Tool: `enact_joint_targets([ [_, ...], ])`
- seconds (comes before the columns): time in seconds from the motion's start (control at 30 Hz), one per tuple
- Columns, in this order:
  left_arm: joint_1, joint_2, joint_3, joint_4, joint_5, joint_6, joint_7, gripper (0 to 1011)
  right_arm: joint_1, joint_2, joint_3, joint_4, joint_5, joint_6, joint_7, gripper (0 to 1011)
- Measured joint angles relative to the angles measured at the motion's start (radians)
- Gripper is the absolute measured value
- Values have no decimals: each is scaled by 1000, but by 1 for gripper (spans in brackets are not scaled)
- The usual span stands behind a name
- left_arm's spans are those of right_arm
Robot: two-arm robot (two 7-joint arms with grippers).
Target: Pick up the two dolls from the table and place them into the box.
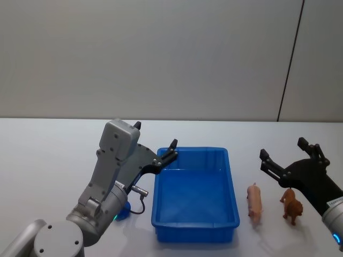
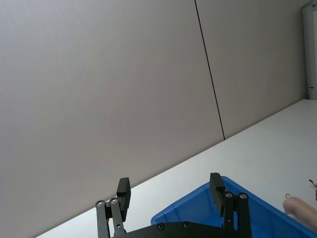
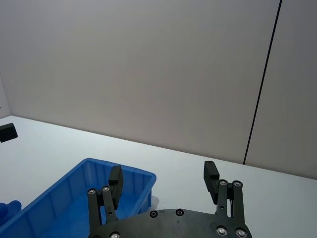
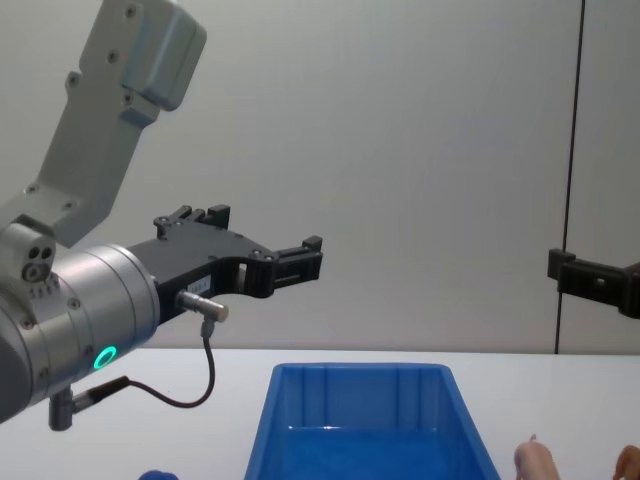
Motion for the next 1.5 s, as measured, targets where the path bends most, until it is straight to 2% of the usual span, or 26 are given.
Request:
enact_joint_targets([
  [1.2,0,0,0,0,0,0,0,1002,0,0,0,0,0,0,0,1002],
  [1.5,0,0,0,0,0,0,0,1002,10,5,12,10,12,1,12,1003],
])
